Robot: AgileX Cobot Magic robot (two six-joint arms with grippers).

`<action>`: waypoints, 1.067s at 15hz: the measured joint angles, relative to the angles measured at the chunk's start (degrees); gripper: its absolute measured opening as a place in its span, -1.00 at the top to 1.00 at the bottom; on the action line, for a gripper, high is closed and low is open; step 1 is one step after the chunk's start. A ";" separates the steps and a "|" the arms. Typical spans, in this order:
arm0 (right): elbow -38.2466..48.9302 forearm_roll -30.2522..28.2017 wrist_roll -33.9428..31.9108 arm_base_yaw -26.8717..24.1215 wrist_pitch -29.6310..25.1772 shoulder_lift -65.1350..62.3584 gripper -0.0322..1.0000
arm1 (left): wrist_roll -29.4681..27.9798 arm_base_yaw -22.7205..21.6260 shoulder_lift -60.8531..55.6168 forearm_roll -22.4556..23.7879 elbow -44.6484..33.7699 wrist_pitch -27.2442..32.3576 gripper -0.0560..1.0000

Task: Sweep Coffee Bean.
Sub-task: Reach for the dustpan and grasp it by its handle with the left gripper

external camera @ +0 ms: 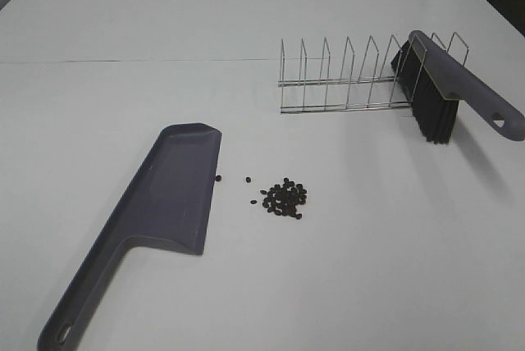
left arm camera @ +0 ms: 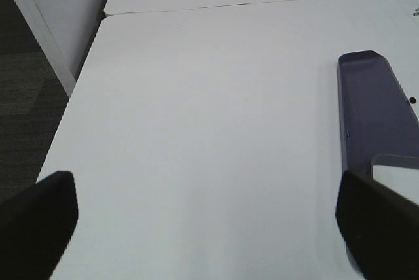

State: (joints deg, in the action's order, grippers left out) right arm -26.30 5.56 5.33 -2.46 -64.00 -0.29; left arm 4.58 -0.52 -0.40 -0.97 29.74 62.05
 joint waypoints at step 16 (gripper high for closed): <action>0.00 -0.17 -1.78 0.00 0.00 0.00 -0.83 | 0.00 0.00 0.00 0.06 0.00 0.00 -0.98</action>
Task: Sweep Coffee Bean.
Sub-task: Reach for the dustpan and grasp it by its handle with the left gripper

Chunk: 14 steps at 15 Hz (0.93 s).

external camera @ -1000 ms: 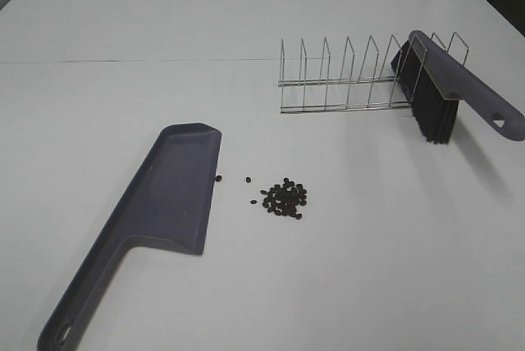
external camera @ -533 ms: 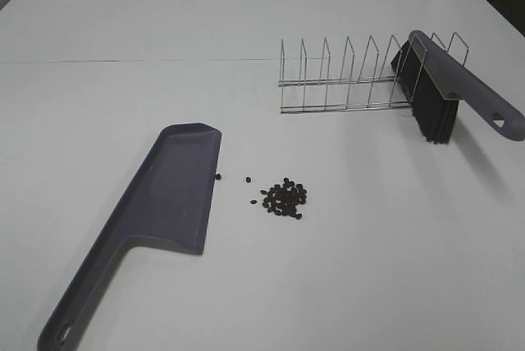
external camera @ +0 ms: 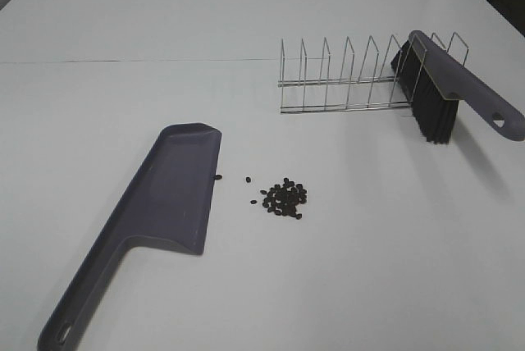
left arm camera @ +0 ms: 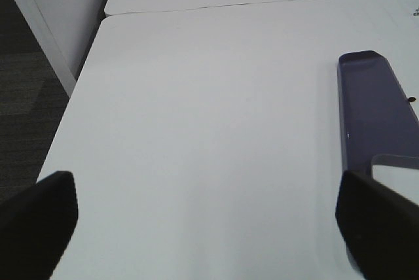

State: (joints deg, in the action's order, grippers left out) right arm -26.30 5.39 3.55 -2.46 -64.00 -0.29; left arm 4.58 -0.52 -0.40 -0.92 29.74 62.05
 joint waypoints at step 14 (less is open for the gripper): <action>0.06 0.11 -0.29 0.00 0.00 0.00 -0.96 | 0.00 0.00 0.00 0.00 0.00 0.00 -0.98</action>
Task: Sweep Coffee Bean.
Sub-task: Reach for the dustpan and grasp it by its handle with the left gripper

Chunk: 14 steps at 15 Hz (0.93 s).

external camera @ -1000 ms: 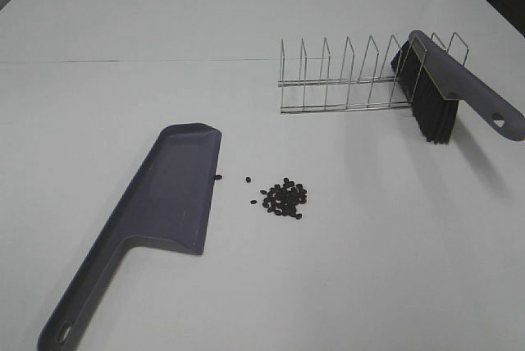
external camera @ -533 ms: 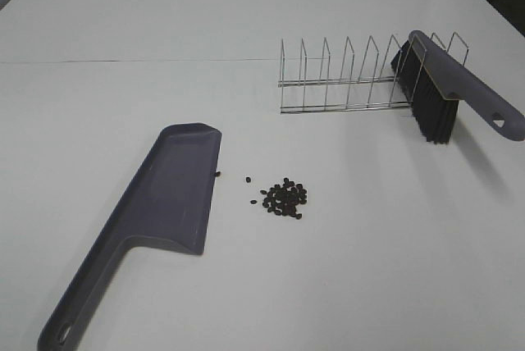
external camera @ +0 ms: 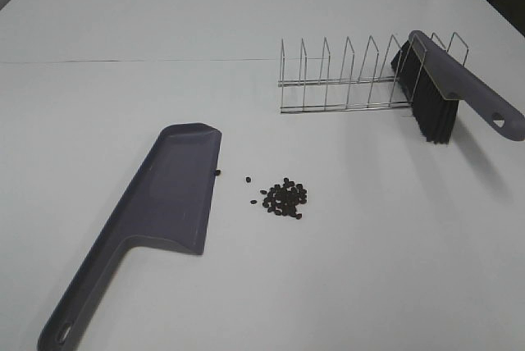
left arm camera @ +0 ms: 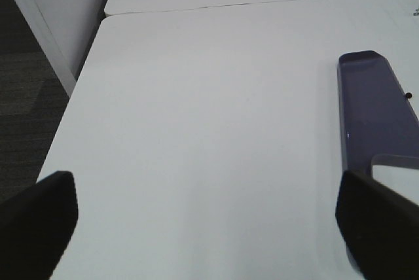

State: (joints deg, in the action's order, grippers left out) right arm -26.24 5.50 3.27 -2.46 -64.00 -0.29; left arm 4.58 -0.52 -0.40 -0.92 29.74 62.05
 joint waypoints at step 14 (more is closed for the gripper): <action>0.00 0.00 0.00 0.00 0.00 0.00 -0.96 | 0.00 0.00 0.00 0.00 0.00 0.00 -0.98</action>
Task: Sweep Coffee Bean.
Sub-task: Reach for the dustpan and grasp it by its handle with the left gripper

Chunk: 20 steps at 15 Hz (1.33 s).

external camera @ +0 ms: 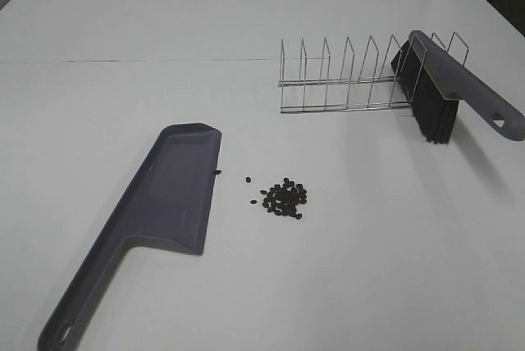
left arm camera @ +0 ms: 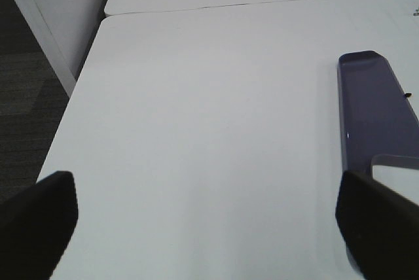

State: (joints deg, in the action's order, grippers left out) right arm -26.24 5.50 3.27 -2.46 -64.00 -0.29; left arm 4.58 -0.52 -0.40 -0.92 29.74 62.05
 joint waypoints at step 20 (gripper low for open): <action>0.00 0.06 0.00 0.00 0.06 0.00 -0.96 | -3.32 0.00 25.04 -0.23 7.16 7.91 -0.98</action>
State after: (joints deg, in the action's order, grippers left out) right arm -26.24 5.56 3.27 -2.46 -63.94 -0.29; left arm 1.26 -0.52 24.64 -1.15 36.90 69.96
